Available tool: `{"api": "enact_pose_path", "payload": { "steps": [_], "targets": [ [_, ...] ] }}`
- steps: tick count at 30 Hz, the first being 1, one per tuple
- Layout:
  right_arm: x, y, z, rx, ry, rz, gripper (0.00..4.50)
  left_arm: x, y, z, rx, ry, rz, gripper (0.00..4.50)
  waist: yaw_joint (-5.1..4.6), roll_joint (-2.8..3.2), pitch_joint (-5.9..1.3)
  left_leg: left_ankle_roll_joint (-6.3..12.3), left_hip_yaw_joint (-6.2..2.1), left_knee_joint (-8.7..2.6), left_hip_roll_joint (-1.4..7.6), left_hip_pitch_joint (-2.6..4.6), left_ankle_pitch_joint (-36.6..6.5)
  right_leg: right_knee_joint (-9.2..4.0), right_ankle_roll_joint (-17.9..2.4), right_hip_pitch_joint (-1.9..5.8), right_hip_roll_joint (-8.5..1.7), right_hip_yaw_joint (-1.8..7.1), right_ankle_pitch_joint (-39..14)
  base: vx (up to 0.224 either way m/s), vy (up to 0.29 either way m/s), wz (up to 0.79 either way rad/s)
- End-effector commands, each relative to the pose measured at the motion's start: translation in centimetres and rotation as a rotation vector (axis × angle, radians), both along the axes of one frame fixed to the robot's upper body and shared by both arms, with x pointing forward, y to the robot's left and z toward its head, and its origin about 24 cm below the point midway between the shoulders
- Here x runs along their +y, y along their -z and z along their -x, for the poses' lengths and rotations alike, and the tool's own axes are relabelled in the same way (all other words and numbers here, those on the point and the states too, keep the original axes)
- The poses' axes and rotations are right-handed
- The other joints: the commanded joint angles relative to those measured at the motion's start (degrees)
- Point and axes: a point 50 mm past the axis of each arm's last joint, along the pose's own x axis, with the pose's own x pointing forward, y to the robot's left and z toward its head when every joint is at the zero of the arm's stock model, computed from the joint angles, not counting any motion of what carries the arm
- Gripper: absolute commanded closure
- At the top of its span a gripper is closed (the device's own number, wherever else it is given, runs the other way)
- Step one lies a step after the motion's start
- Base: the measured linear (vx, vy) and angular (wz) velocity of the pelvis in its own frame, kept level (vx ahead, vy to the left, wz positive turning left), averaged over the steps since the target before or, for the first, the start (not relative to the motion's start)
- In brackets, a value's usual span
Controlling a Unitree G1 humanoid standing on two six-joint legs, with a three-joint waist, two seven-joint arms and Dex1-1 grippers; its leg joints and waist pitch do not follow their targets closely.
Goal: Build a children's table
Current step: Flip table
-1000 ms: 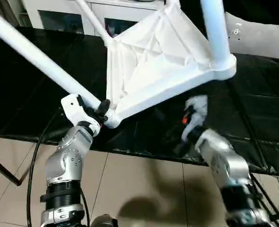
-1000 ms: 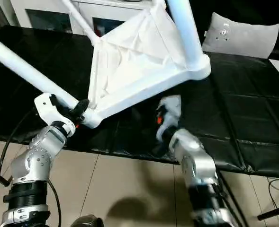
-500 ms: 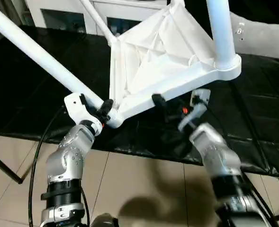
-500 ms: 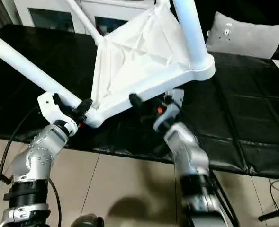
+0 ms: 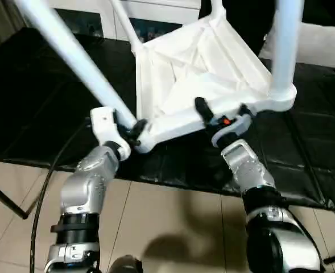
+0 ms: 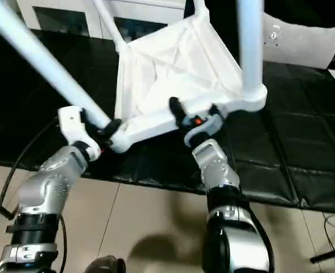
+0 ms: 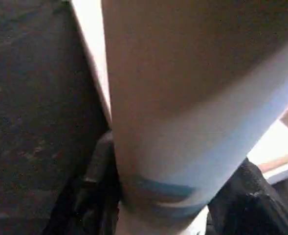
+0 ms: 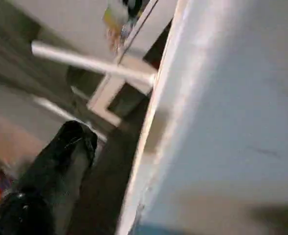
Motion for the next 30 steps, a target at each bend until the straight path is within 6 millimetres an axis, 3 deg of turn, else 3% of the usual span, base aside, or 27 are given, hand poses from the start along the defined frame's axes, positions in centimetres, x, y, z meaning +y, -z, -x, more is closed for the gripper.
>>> {"api": "enact_pose_path", "payload": {
  "steps": [1, 5, 12, 23, 30],
  "targets": [
    [0.7, -3.5, -1.1, -0.136, -0.034, -0.068, 0.38, -2.5, 0.5, 0.8, 0.005, 0.163, 0.022, 2.47, -0.18, -0.04, -5.0, 3.78, -1.69, -2.85, 4.39, 3.1, -0.22, -2.54, -13.08, 1.93, -5.58, 1.54, 17.64, 0.0, 0.0, 0.0],
    [0.6, -3.4, -1.2, -0.131, -0.044, -0.094, 0.77, -3.0, 0.4, 0.9, -0.021, 0.212, 0.005, 2.47, -0.16, -0.06, -5.19, 4.73, -1.6, -2.56, 4.32, 2.93, 1.78, -2.16, -13.44, 1.92, -5.51, 1.38, 19.95, 0.0, 0.0, 0.0],
    [0.5, -3.3, -1.3, -0.135, -0.066, -0.069, 1.32, -3.4, 0.3, 1.1, -0.045, 0.264, -0.038, 2.47, -0.13, 0.05, -5.15, 4.24, -1.56, -2.61, 4.41, 3.0, 0.84, -2.27, -13.84, 1.82, -5.48, 1.29, 17.64, 0.0, 0.0, 0.0],
    [0.2, -3.2, -1.5, -0.132, -0.041, -0.064, 2.23, -3.2, 0.3, 1.0, -0.064, 0.249, -0.038, 2.47, -0.08, -0.11, -5.26, 5.03, -1.42, -2.4, 4.37, 2.9, 1.38, -2.12, -14.53, 1.82, -5.56, 1.23, 18.0, 0.0, 0.0, 0.0],
    [-0.8, -3.2, -1.6, -0.132, 0.019, -0.054, 2.48, -2.6, -0.2, 0.7, -0.112, 0.199, -0.021, 2.47, -0.06, -0.16, -5.3, 5.54, -1.39, -2.24, 4.34, 2.82, 1.7, -2.08, -14.7, 1.81, -5.6, 1.24, 18.43, 0.0, 0.0, 0.0]
  ]
}}
